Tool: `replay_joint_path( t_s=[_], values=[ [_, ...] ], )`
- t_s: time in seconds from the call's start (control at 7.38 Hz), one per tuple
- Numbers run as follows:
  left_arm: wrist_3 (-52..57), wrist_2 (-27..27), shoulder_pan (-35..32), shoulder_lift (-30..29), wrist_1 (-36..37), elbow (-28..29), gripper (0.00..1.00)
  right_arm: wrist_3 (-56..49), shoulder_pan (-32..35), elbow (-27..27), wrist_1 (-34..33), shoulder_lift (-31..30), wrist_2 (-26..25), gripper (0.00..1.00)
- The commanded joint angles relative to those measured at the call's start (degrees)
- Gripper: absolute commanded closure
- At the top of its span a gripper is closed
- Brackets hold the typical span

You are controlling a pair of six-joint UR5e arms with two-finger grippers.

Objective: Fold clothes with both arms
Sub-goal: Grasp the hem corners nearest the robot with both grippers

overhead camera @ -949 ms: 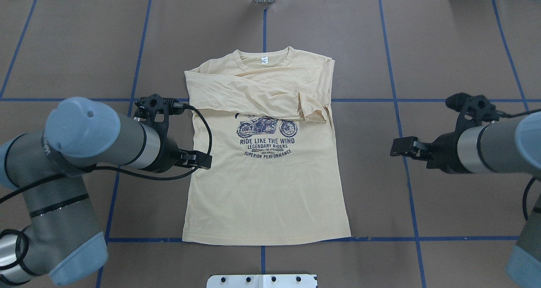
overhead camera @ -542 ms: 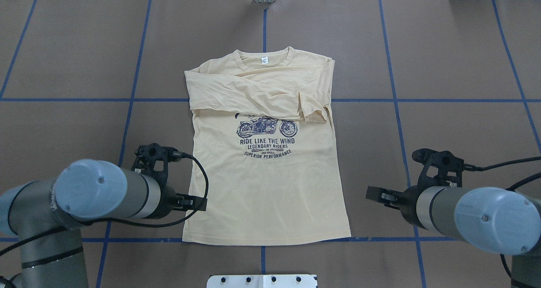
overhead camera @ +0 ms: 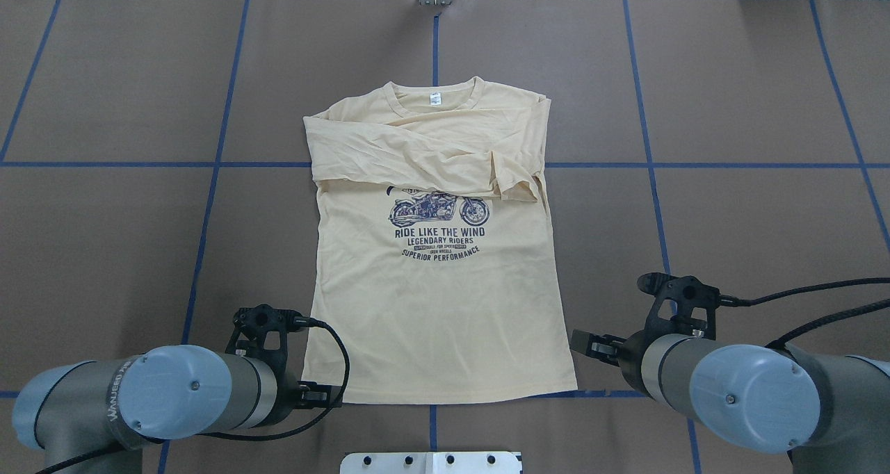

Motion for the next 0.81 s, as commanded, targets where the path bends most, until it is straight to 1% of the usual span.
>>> replay_joint_path(
  t_s=[0.0,0.68],
  values=[
    [-0.1,-0.1,0.5,-0.3,-0.1,0.5,0.56,0.1,-0.1,-1.2,0.1,1.3,-0.4,0.00],
    [0.9,-0.5,0.4,-0.6,0.1,2.2,0.56,0.0,-0.1,-1.3,0.1,1.3,-0.4,0.00]
  ],
)
